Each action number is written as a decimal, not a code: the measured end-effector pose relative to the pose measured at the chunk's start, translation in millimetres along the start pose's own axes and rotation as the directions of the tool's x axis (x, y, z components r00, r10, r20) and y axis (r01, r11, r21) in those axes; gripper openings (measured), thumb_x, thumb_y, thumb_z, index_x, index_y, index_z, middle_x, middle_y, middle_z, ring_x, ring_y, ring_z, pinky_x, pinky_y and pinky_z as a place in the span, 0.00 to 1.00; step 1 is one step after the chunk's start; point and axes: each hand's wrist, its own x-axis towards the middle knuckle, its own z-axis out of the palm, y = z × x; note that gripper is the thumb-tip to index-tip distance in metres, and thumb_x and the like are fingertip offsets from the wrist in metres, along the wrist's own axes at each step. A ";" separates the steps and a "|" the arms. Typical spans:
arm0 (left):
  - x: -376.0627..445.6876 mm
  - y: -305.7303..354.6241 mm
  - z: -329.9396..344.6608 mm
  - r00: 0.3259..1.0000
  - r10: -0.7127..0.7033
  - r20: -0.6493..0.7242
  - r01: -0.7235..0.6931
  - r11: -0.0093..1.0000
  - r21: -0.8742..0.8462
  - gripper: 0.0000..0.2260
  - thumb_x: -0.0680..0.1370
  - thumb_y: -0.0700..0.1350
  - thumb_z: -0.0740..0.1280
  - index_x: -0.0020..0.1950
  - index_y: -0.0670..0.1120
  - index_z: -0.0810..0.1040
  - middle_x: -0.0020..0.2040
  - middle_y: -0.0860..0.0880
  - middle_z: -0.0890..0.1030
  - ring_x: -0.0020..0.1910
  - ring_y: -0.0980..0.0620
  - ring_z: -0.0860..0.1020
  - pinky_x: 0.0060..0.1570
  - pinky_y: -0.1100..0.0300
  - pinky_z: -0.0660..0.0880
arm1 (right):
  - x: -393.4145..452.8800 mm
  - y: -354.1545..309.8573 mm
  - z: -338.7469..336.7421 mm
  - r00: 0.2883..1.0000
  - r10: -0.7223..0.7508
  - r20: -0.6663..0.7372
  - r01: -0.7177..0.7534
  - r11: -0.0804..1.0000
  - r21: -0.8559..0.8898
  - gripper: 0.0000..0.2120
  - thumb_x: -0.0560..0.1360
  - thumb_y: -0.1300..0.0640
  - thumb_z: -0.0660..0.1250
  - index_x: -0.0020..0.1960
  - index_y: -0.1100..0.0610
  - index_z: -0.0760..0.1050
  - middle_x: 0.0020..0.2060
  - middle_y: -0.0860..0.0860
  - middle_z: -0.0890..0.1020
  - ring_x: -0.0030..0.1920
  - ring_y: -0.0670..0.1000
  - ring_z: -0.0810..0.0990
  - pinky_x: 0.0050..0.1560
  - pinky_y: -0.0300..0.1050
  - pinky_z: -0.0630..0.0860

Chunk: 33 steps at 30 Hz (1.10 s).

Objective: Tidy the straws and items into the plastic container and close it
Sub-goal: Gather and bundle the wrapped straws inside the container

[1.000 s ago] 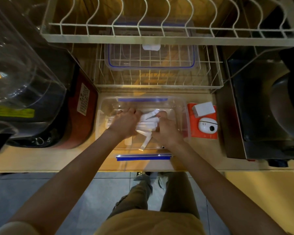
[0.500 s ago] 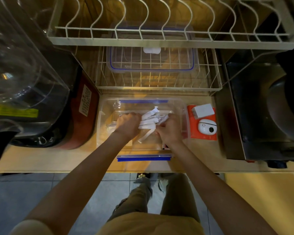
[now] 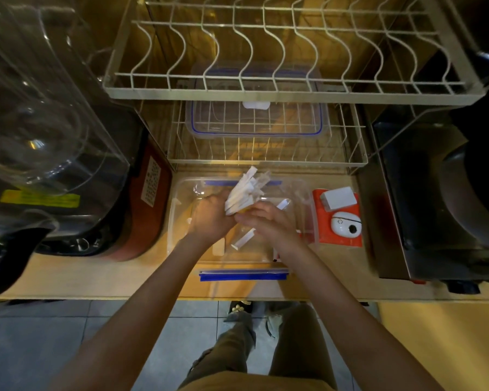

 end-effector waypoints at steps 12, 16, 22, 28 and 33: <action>-11.0 1.3 -22.8 0.984 0.123 0.129 0.022 0.633 -0.774 0.13 0.60 0.47 0.71 0.41 0.61 0.82 0.39 0.64 0.84 0.41 0.66 0.81 0.41 0.72 0.76 | 13.3 -17.5 44.5 0.927 -0.365 -0.083 0.347 0.922 -0.173 0.14 0.64 0.63 0.76 0.49 0.59 0.80 0.46 0.53 0.84 0.48 0.45 0.82 0.52 0.37 0.77; -5.4 -6.7 -13.7 0.996 0.073 0.042 -0.020 0.684 -0.729 0.17 0.62 0.49 0.72 0.50 0.55 0.79 0.47 0.52 0.84 0.50 0.52 0.82 0.52 0.54 0.79 | 22.2 -11.3 48.2 0.891 -0.417 -0.178 0.386 0.904 -0.185 0.21 0.62 0.55 0.76 0.54 0.58 0.79 0.48 0.51 0.85 0.49 0.44 0.82 0.51 0.35 0.77; -6.7 -11.5 2.5 0.996 0.033 0.085 0.037 0.703 -0.710 0.19 0.61 0.43 0.74 0.48 0.60 0.80 0.43 0.59 0.84 0.47 0.62 0.80 0.50 0.66 0.77 | 21.8 -2.6 45.0 0.892 -0.413 -0.185 0.390 0.908 -0.152 0.32 0.63 0.66 0.76 0.58 0.41 0.68 0.47 0.36 0.78 0.48 0.30 0.78 0.49 0.25 0.73; -7.9 5.6 6.0 0.989 -0.040 0.145 0.132 0.694 -0.708 0.17 0.71 0.29 0.67 0.57 0.43 0.73 0.50 0.50 0.75 0.43 0.71 0.78 0.38 0.79 0.72 | 20.0 2.2 37.9 0.915 -0.351 -0.199 0.319 0.931 -0.176 0.18 0.66 0.58 0.76 0.44 0.39 0.73 0.45 0.44 0.82 0.45 0.34 0.80 0.47 0.26 0.74; -5.3 5.0 13.0 0.963 -0.195 0.186 0.269 0.715 -0.646 0.25 0.72 0.29 0.67 0.38 0.58 0.62 0.26 0.67 0.77 0.31 0.84 0.69 0.34 0.85 0.68 | 12.0 -4.6 32.0 0.917 -0.387 -0.096 0.356 0.903 -0.242 0.15 0.68 0.52 0.72 0.53 0.52 0.77 0.54 0.56 0.80 0.58 0.54 0.77 0.60 0.55 0.75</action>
